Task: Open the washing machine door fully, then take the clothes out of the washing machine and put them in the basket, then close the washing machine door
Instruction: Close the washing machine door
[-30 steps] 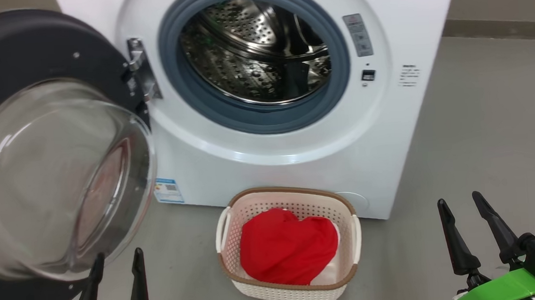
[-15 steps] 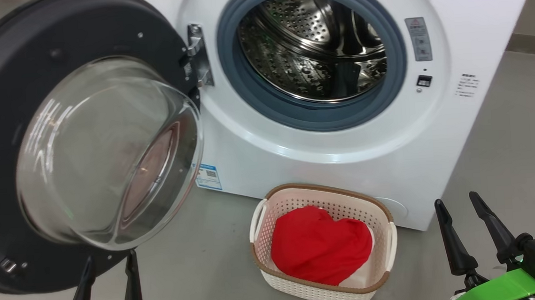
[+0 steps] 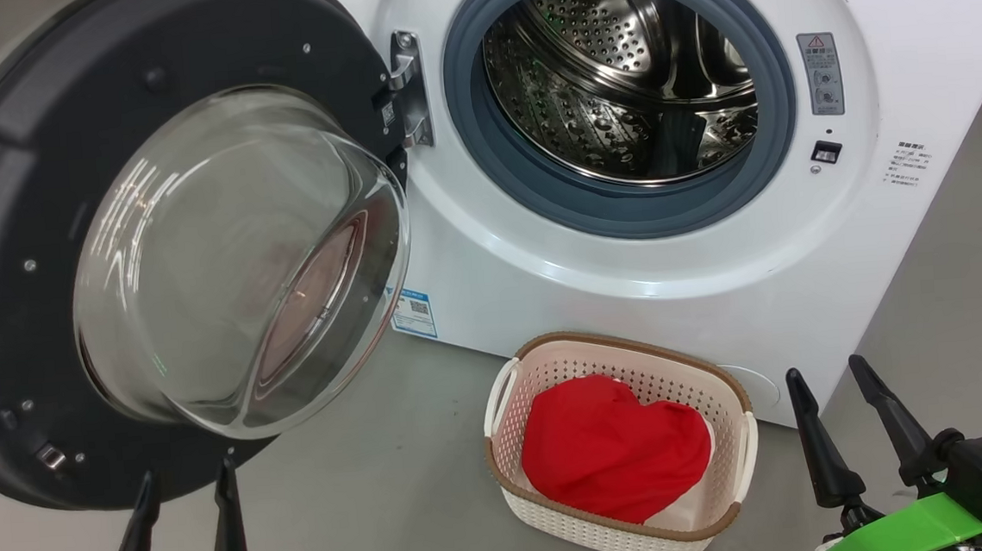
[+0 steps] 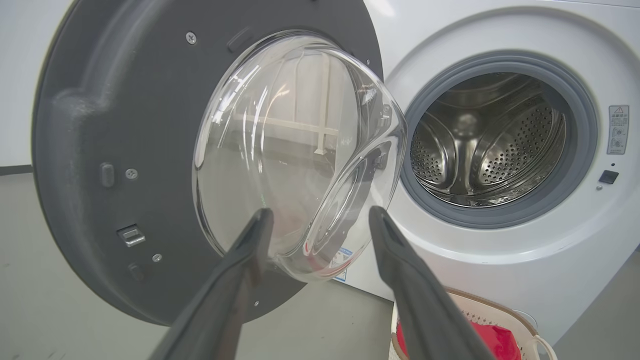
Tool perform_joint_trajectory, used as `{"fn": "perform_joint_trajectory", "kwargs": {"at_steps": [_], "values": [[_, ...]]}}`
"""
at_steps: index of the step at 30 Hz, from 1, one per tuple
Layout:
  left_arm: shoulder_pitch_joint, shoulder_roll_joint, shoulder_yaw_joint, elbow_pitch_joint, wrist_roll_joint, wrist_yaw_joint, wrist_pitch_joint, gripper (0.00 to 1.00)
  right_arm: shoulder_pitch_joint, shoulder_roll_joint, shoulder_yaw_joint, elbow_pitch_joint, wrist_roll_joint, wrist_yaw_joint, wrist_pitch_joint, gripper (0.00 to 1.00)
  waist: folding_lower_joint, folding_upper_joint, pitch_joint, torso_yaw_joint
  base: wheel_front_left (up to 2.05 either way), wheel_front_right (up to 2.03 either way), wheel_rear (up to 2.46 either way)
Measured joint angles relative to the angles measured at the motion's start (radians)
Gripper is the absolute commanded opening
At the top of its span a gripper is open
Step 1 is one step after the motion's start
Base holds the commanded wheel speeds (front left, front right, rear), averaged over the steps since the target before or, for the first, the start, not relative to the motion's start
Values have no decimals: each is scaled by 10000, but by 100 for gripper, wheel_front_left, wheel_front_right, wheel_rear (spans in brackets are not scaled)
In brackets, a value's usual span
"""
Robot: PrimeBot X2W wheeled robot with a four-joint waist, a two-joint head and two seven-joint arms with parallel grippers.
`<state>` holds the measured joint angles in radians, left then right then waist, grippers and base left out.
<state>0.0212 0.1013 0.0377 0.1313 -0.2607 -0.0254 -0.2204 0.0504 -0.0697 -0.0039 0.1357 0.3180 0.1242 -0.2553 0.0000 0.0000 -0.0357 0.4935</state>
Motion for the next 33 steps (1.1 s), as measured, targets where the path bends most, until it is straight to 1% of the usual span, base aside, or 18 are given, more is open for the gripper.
{"fn": "perform_joint_trajectory", "kwargs": {"at_steps": [2, 8, 10, 11, 12, 17, 20, 24, 27, 28, 30, 32, 33], "values": [[2, 2, 4, -2, -38, 71, -2, 100, -8, -2, 38, 50, 0, 0, 0, 100, 0, 0, -11, -6, 0, 0, 0], [11, 19, 10, -17, -44, 94, -13, 100, -147, -10, 84, 102, 2, 0, 0, 100, 0, 0, -83, -53, 0, 0, 0], [12, 59, 2, -15, 61, 297, -10, 100, -146, -17, 84, 105, 4, 0, 0, 100, 0, 0, -107, -71, 0, 0, 0], [12, 96, 4, -15, 130, 389, -10, 68, -146, -23, 84, 105, 10, 0, 0, 100, -1, 0, -117, -79, 0, 0, 0], [10, 128, 13, -29, 188, 474, -10, 0, -146, -25, 84, 105, 19, 0, 0, 100, 0, 0, -128, -85, 0, 0, 0], [-371, 334, 217, -506, 422, 884, -10, 0, -135, -44, 88, 105, 58, 0, 0, 100, 0, 0, -170, -101, 0, 0, 0], [-1229, 562, 460, -974, 466, 1083, 0, 0, -126, -75, 111, 104, 58, 0, 0, 100, 0, 0, -177, -127, 0, 0, 0], [-2496, 1016, 809, -1459, 656, 1425, 98, 0, -123, -199, 142, 111, 58, 0, 0, 100, -1, 0, -187, -200, 0, 0, 0], [-3259, 1325, 1175, -1547, 746, 1670, 305, 0, -124, -209, 173, 127, 58, 0, 0, 100, 0, 0, -210, -286, 0, 0, 0], [-3522, 1411, 1331, -1475, 698, 1703, 399, 0, -123, -213, 176, 128, 58, 0, 0, 100, 0, 0, -216, -317, 0, 0, 0], [-4149, 1409, 1793, -1160, -17, 1701, 569, 0, -123, -226, 190, 136, 58, 0, 0, 100, 0, 0, -228, -386, 0, 0, 0], [-4670, 1582, 2163, -711, -366, 1697, 838, 0, -121, -245, 194, 150, 58, 0, 0, 100, 0, 0, -239, -448, 0, 0, 0], [-4940, 1601, 2391, -472, -719, 1689, 968, 0, -121, -249, 184, 153, 58, 0, 0, 100, -1, 0, -246, -470, 0, 0, 0]]}}
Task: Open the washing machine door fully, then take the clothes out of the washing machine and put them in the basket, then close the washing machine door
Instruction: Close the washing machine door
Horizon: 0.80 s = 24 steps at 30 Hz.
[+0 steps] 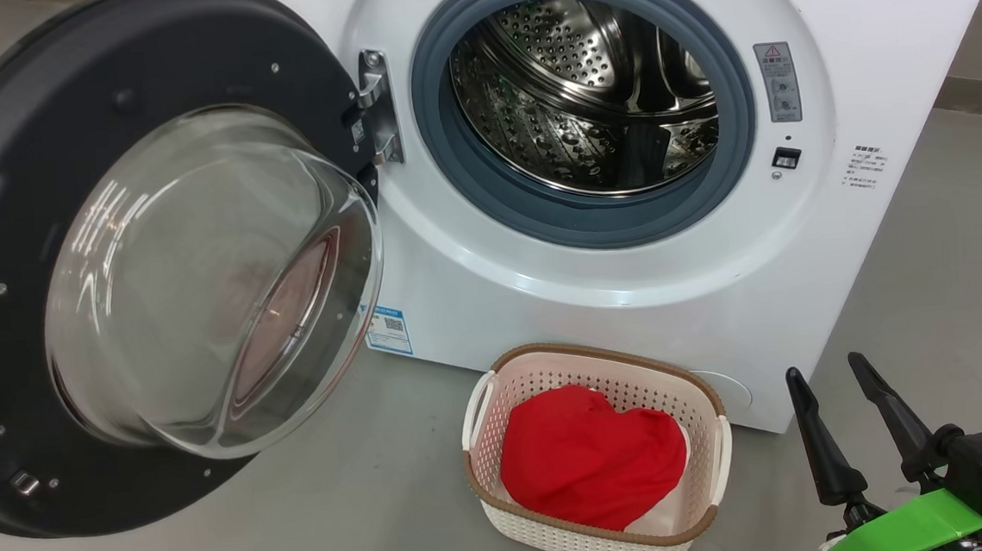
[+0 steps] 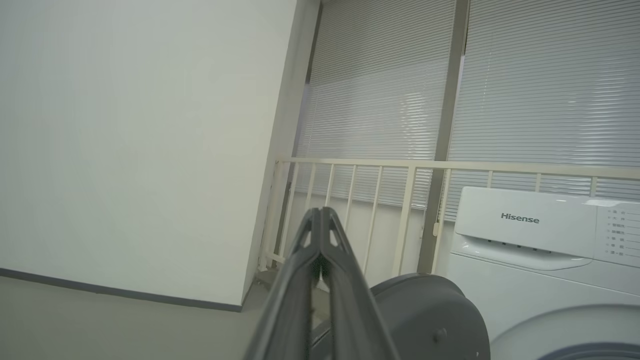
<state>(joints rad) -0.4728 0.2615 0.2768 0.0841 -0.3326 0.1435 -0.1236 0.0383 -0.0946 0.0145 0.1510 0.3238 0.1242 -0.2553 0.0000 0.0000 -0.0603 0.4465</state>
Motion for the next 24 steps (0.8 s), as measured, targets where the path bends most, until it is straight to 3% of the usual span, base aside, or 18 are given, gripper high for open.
{"fn": "perform_joint_trajectory", "kwargs": {"at_steps": [10, 15, 24], "values": [[-2082, 454, 1488, 3893, -2017, -12, 1235, 0, 6, 4, 8, 109, -2, 0, 0, 100, 0, 0, 40, -101, 0, 0, 0], [-2670, 481, 1964, 5923, -3147, -148, 2577, 0, 6, 2, 73, 178, -2, 0, 0, 100, 0, 0, 34, -181, 0, 0, 0], [-3179, 802, 2284, 7770, -4056, -489, 4385, 0, 10, -113, 132, 251, -2, 0, 0, 100, 0, 0, 37, -248, 0, 0, 0]]}}
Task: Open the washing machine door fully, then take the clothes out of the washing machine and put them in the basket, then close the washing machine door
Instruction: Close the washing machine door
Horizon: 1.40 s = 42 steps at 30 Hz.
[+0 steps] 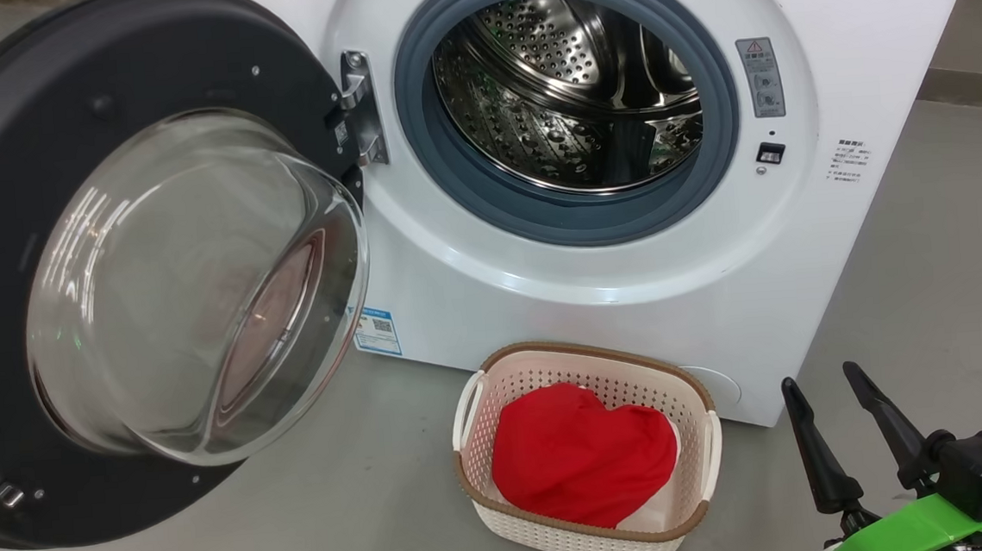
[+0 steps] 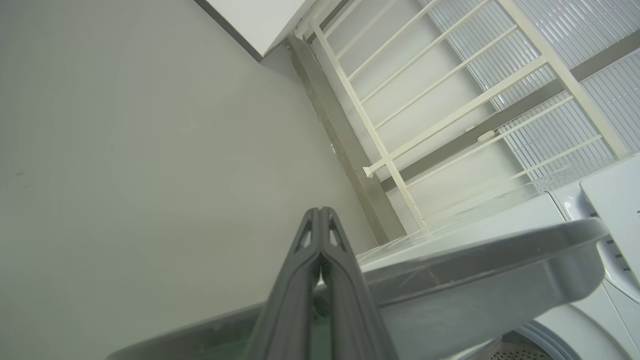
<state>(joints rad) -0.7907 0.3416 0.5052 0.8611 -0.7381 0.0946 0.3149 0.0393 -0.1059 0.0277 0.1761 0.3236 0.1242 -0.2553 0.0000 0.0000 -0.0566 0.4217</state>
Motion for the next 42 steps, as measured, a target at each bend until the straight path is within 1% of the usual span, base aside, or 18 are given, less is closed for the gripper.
{"fn": "perform_joint_trajectory", "kwargs": {"at_steps": [4, 9, 14, 16, 20, 22, 29, 31, 38, 42], "values": [[-136, 155, 10, 466, -284, -169, 732, 0, 0, -4, 109, 12, 0, 0, 0, 100, 0, 0, 8, -17, 0, 0, 0], [-147, 324, 40, 633, -514, -431, 1482, 0, 0, -2, 190, 13, 0, 0, 0, 100, 0, 0, 32, -45, 0, 0, 0], [-146, 405, 35, 566, -809, -755, 2067, 0, 0, -2, 234, 12, 0, 0, 0, 100, 0, 0, 83, -52, 0, 0, 0], [-137, 382, 42, 479, -909, -867, 2178, 0, 0, -2, 240, 13, 0, 0, 0, 100, 0, 0, 91, -63, 0, 0, 0], [-34, 357, 81, 244, -1116, -1229, 2516, 0, 0, 8, 253, 10, 0, 0, 0, 100, 0, 0, 99, -90, 0, 0, 0], [44, 295, 127, 105, -1267, -1302, 2663, 0, 0, 17, 253, 10, 0, 0, 0, 100, 0, 0, 100, -90, 0, 0, 0], [524, -222, 261, -721, -1764, -1409, 3187, 0, 0, 111, 257, 10, 0, 0, 0, 100, 0, 0, 106, -77, 0, 0, 0], [739, -468, 272, -1032, -1906, -1476, 3381, 0, 0, 115, 255, 8, 0, 0, 0, 100, 0, 0, 107, -72, 0, 0, 0], [1652, -1498, 251, -2533, -2412, -1463, 4142, 0, 0, 151, 244, 10, 0, 0, 0, 100, 0, 0, 113, -73, 0, 0, 0], [2215, -1881, 228, -3653, -2610, -1287, 4483, 0, 0, 161, 240, 10, 0, 0, 0, 100, 0, 0, 118, -81, 0, 0, 0]]}}
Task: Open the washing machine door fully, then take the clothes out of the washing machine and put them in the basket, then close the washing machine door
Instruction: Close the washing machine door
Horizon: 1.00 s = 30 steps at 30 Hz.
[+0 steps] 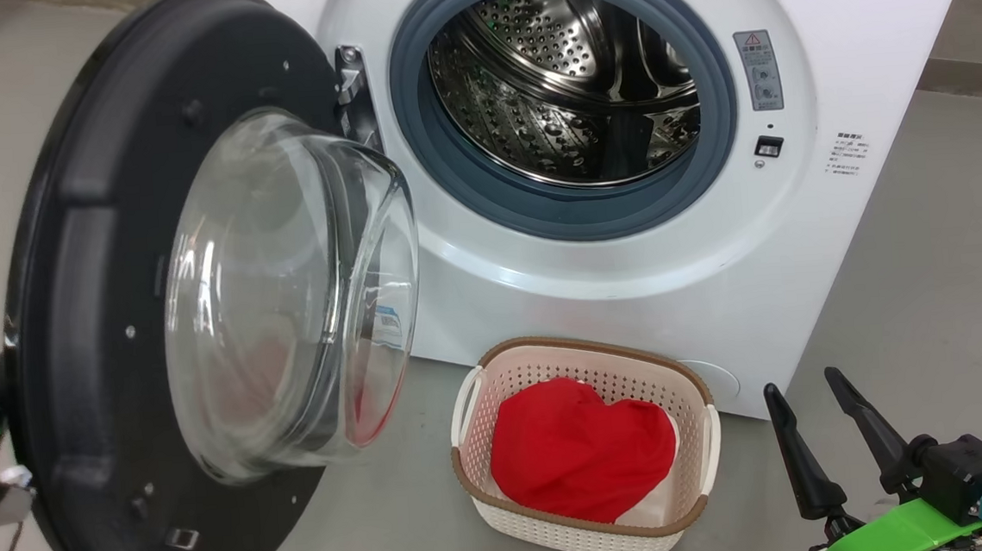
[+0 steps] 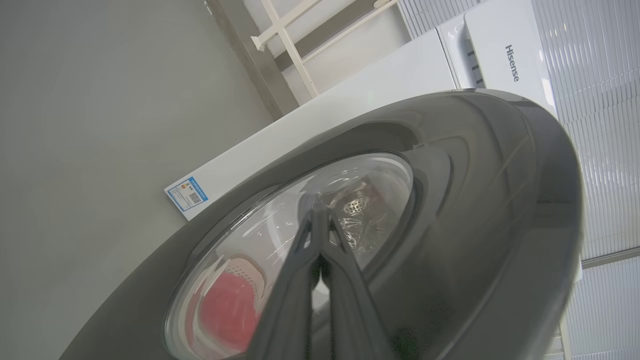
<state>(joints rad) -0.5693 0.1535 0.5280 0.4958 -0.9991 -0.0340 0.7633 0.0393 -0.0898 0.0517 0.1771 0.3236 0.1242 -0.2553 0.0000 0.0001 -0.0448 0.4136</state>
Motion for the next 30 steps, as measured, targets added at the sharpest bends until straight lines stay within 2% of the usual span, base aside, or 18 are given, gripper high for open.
{"fn": "perform_joint_trajectory", "kwargs": {"at_steps": [8, 13, 21, 30], "values": [[1092, -748, -234, -2169, -238, 374, 598, 0, 0, 6, 13, 4, 0, 0, 0, 100, 0, 0, 13, -117, 0, 0, 0], [1781, -1022, -560, -3361, -359, 656, 886, 0, 1, 6, 27, 4, 0, 0, 0, 100, 0, 0, 10, -243, 0, 0, 0], [2722, -1135, -1388, -4706, -882, 1229, 980, 0, 1, 4, 121, 15, 0, 0, 0, 100, 0, 0, 2, -524, 0, 0, 0], [3248, -1141, -2107, -5574, -1457, 1486, 1016, 0, 0, -10, 215, 54, 0, 0, 0, 100, 0, 0, 18, -1004, 0, 0, 0]]}}
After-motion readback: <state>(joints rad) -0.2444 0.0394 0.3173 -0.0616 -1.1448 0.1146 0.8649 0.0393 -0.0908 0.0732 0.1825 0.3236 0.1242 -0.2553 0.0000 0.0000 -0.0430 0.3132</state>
